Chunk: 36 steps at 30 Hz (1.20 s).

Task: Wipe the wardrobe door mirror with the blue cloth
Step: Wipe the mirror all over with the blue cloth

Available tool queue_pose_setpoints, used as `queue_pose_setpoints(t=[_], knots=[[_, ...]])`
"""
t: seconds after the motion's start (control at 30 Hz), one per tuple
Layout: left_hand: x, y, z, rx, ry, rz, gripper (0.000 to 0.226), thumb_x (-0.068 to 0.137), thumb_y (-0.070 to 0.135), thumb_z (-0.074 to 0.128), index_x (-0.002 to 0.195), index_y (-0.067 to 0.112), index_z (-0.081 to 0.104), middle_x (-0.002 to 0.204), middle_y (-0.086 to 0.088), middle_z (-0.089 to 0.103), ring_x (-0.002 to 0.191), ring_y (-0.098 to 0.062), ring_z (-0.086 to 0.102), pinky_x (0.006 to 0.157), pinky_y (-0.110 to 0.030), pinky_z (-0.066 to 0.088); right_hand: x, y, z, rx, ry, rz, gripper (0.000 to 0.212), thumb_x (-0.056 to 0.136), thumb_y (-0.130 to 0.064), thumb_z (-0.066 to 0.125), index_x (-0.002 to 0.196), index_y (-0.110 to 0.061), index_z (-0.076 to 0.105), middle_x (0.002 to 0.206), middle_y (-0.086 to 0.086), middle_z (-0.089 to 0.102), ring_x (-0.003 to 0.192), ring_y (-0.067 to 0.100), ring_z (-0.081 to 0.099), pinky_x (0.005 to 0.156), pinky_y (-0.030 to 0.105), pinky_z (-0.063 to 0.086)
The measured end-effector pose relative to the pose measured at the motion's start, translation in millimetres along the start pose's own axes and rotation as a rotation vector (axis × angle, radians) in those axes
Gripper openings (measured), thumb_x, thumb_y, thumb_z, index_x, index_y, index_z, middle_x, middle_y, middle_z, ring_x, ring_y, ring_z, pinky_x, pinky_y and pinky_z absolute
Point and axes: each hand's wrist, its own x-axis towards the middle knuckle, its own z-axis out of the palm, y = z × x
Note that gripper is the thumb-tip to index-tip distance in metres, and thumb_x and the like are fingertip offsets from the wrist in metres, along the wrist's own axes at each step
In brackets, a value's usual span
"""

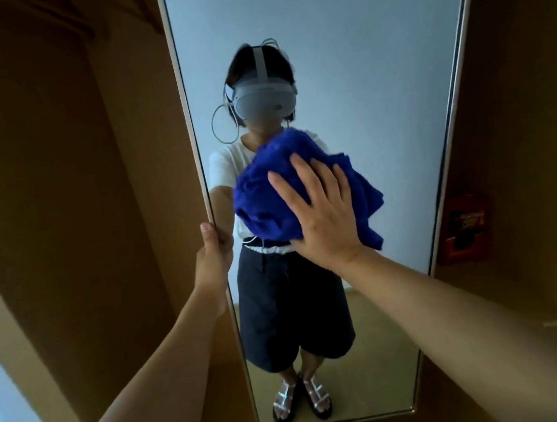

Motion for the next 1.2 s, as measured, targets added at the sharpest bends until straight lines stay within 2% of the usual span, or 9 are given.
queue_pose_setpoints(t=[0.1, 0.23, 0.37, 0.53, 0.6, 0.7, 0.9, 1.07, 1.2], knots=[[7.0, -6.8, -8.5, -0.074, -0.055, -0.068, 0.047, 0.092, 0.061, 0.029, 0.096, 0.026, 0.059, 0.095, 0.005, 0.064, 0.091, -0.009, 0.057, 0.081, -0.029, 0.039, 29.3, -23.8, 2.9, -0.008, 0.039, 0.063, 0.077, 0.072, -0.036, 0.074, 0.142, -0.022, 0.045, 0.147, 0.017, 0.040, 0.126, 0.041, 0.045, 0.106, 0.058, 0.031], [11.6, -9.2, -12.3, -0.090, -0.053, -0.109, 0.030, 0.093, 0.039, 0.037, 0.080, 0.022, 0.059, 0.067, 0.002, 0.060, 0.063, -0.009, 0.056, 0.065, -0.028, 0.040, 16.1, -29.3, 15.8, -0.052, 0.049, -0.011, 0.075, 0.075, -0.039, 0.072, 0.142, -0.024, 0.045, 0.148, 0.017, 0.040, 0.126, 0.040, 0.044, 0.106, 0.057, 0.029], [13.4, -11.2, -18.2, -0.253, -0.165, -0.166, 0.032, 0.095, 0.034, 0.037, 0.091, 0.017, 0.063, 0.083, -0.003, 0.071, 0.082, -0.015, 0.065, 0.064, -0.027, 0.048, -45.0, -38.7, 36.2, -0.016, 0.014, -0.143, 0.063, 0.080, -0.038, 0.067, 0.140, -0.027, 0.048, 0.147, 0.013, 0.042, 0.127, 0.038, 0.041, 0.108, 0.055, 0.026], [14.6, -20.6, -17.6, -0.045, -0.179, -0.098, 0.038, 0.094, 0.045, 0.031, 0.089, 0.027, 0.064, 0.070, 0.007, 0.072, 0.075, -0.011, 0.066, 0.058, -0.025, 0.044, -127.4, -40.2, 58.3, -0.051, -0.144, -0.346, 0.071, 0.082, -0.037, 0.066, 0.144, -0.030, 0.034, 0.150, 0.008, 0.029, 0.130, 0.036, 0.035, 0.111, 0.052, 0.019], [11.4, -25.9, -18.4, -0.014, -0.190, -0.121, 0.052, 0.090, 0.063, 0.031, 0.107, 0.025, 0.063, 0.088, 0.007, 0.070, 0.076, -0.004, 0.067, 0.061, -0.021, 0.046, -150.3, -40.2, 65.4, -0.085, -0.214, -0.410, 0.073, 0.080, -0.035, 0.068, 0.144, -0.030, 0.032, 0.150, 0.007, 0.028, 0.130, 0.035, 0.038, 0.110, 0.052, 0.023], [10.0, -37.0, -19.0, 0.054, -0.200, -0.148, 0.105, 0.066, 0.087, 0.027, 0.134, 0.010, 0.046, 0.133, -0.014, 0.050, 0.120, -0.030, 0.050, 0.102, -0.040, 0.040, -179.2, -44.4, 73.0, -0.104, -0.286, -0.496, 0.069, 0.079, -0.028, 0.067, 0.142, -0.032, 0.040, 0.148, 0.005, 0.038, 0.127, 0.033, 0.048, 0.109, 0.050, 0.031], [-13.0, -88.4, -24.5, 0.130, -0.163, -0.205, 0.140, 0.037, 0.101, 0.022, 0.140, 0.006, 0.030, 0.146, -0.024, 0.025, 0.134, -0.041, 0.025, 0.112, -0.055, 0.022, -207.9, -51.5, 76.6, -0.141, -0.331, -0.624, 0.062, 0.081, -0.027, 0.064, 0.140, -0.033, 0.046, 0.147, 0.001, 0.044, 0.128, 0.030, 0.048, 0.109, 0.051, 0.031], [-24.6, -124.9, -33.1, 0.027, -0.305, -0.180, 0.119, 0.042, 0.100, 0.033, 0.135, 0.027, 0.048, 0.139, -0.003, 0.049, 0.128, -0.023, 0.044, 0.108, -0.044, 0.034, -169.4, -41.7, 67.7, -0.078, -0.127, -0.392, 0.058, 0.086, -0.031, 0.061, 0.141, -0.032, 0.045, 0.148, 0.005, 0.043, 0.126, 0.033, 0.045, 0.102, 0.052, 0.028], [-25.8, -128.6, -36.4, 0.054, -0.363, -0.137, 0.071, 0.056, 0.092, 0.026, 0.092, 0.045, 0.064, 0.101, 0.015, 0.061, 0.095, -0.007, 0.055, 0.086, -0.028, 0.039, -156.8, -46.2, 70.7, -0.061, -0.052, -0.282, 0.063, 0.083, -0.042, 0.063, 0.142, -0.031, 0.043, 0.149, 0.008, 0.039, 0.126, 0.034, 0.041, 0.098, 0.051, 0.030]])
